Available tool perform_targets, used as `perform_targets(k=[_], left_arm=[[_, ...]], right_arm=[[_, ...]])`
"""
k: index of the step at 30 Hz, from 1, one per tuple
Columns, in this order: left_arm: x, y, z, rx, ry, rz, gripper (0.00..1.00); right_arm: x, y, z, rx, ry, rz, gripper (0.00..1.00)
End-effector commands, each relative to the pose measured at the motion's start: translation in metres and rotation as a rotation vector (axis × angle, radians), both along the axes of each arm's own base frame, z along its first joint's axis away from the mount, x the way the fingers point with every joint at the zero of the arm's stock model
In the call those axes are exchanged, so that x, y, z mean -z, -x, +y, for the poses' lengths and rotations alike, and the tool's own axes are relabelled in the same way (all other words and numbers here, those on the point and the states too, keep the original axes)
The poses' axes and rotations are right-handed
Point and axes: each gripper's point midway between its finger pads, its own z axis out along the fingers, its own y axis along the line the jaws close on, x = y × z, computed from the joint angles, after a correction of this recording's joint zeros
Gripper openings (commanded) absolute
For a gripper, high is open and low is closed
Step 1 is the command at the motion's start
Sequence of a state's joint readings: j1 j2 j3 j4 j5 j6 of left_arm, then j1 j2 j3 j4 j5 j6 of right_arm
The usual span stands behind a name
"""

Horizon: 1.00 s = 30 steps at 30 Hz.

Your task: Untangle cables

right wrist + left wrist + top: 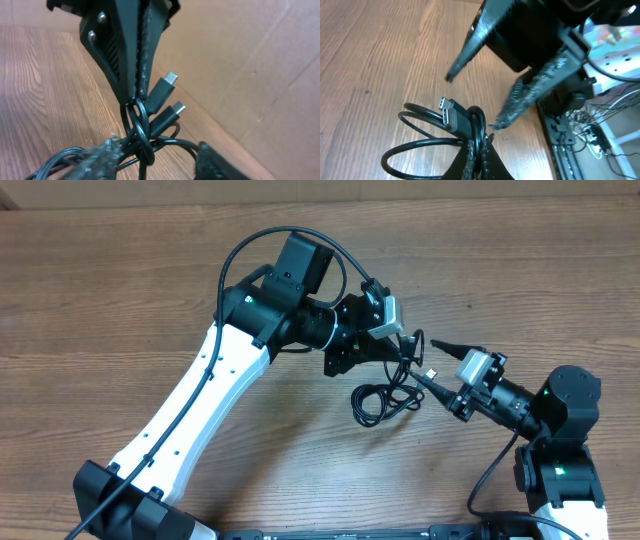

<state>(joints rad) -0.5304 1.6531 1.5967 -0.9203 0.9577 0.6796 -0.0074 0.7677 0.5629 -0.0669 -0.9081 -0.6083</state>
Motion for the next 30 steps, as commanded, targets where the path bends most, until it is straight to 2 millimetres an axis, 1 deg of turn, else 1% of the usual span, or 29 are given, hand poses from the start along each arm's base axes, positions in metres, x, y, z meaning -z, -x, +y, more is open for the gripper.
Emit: perform_targets(k=[1, 3, 5, 9, 12, 16, 18, 20, 22, 28, 30], left_arm=[[-0.023, 0.011, -0.003, 0.026, 0.066, 0.031, 0.04], [-0.024, 0.012, -0.005, 0.025, 0.066, 0.042, 0.04], [-0.024, 0.019, -0.01, 0.046, 0.066, 0.041, 0.04], [-0.023, 0.024, -0.016, 0.061, 0.059, 0.028, 0.04], [-0.023, 0.024, -0.018, 0.063, 0.063, 0.016, 0.04], [-0.023, 0.021, -0.018, 0.057, 0.062, 0.006, 0.04], [-0.017, 0.013, -0.016, 0.009, 0.019, -0.001, 0.04], [-0.002, -0.005, -0.009, -0.123, -0.082, 0.011, 0.04], [0.006, -0.02, -0.004, -0.23, -0.141, 0.025, 0.04], [0.016, -0.055, 0.012, -0.528, -0.225, 0.092, 0.04], [0.016, -0.06, 0.015, -0.563, -0.229, 0.108, 0.04]], right_arm=[[-0.014, 0.007, 0.005, -0.055, 0.022, -0.075, 0.41], [-0.013, 0.008, 0.007, -0.073, 0.018, -0.069, 0.38], [-0.009, 0.005, 0.007, -0.074, 0.017, -0.052, 0.28], [-0.008, 0.007, 0.01, -0.099, 0.011, -0.045, 0.2], [-0.008, 0.007, 0.009, -0.099, 0.011, -0.046, 0.05], [-0.008, 0.007, 0.009, -0.099, 0.011, -0.045, 0.04], [-0.008, 0.007, 0.009, -0.098, 0.011, -0.046, 0.04], [-0.008, 0.007, 0.009, -0.098, 0.01, -0.043, 0.04], [-0.007, 0.007, 0.009, -0.098, 0.008, -0.039, 0.04], [-0.007, 0.008, 0.009, -0.097, 0.006, -0.033, 0.04], [-0.007, 0.008, 0.009, -0.097, 0.006, -0.033, 0.04]])
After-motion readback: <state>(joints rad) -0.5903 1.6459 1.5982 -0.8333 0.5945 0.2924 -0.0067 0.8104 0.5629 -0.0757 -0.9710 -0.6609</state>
